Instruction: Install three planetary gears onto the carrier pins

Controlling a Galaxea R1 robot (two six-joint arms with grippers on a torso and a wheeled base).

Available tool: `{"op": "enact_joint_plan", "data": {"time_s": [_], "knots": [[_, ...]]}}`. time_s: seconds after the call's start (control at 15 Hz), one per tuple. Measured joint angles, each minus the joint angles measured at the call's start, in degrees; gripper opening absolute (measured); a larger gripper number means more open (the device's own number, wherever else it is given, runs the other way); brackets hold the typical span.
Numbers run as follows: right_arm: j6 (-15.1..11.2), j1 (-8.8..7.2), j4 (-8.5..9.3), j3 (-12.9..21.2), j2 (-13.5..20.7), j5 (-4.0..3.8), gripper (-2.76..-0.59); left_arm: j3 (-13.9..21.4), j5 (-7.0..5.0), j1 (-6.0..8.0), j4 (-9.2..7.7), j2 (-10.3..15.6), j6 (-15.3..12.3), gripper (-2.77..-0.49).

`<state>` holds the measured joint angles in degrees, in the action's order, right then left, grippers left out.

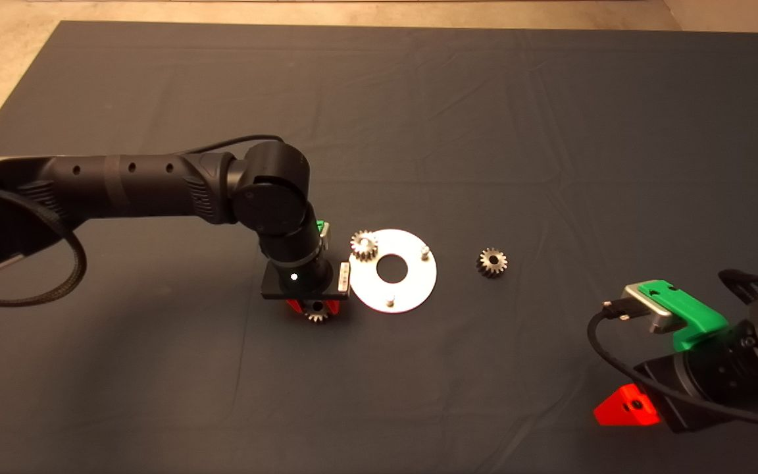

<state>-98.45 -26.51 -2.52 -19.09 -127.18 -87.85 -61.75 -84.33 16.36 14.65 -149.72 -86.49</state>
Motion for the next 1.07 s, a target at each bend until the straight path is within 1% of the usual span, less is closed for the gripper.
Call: {"op": "enact_joint_plan", "data": {"time_s": [0.2, 0.33, 0.4, 0.67, 0.73, 1.07], "knots": [[0.0, -0.02, 0.00, 0.0, 0.0, 0.00, -0.60, 0.0, 0.00, -0.02, 0.36, 0.0, 0.0, -2.24], [0.0, -0.01, 0.00, 0.0, 0.0, 0.02, -0.60, 0.5, -0.12, -0.24, 1.57, 0.0, 0.1, -2.24], [0.0, -0.02, 0.00, 0.0, 0.0, 0.02, -0.60, 0.5, -0.15, -0.33, 1.79, 0.0, 0.2, -2.24], [0.0, -0.02, 0.00, 0.0, 0.0, 0.00, -0.60, 0.7, -0.21, -0.49, 2.16, 0.0, 0.3, -2.28], [0.0, -0.02, 0.00, 0.0, 0.0, 0.02, -0.60, 0.8, -0.30, -0.51, 2.32, 0.0, 0.3, -2.33], [0.0, -0.02, 0.00, 0.0, 0.0, 0.00, -0.60, 0.8, -0.34, -0.54, 2.37, 0.0, 0.3, -2.40]]}}
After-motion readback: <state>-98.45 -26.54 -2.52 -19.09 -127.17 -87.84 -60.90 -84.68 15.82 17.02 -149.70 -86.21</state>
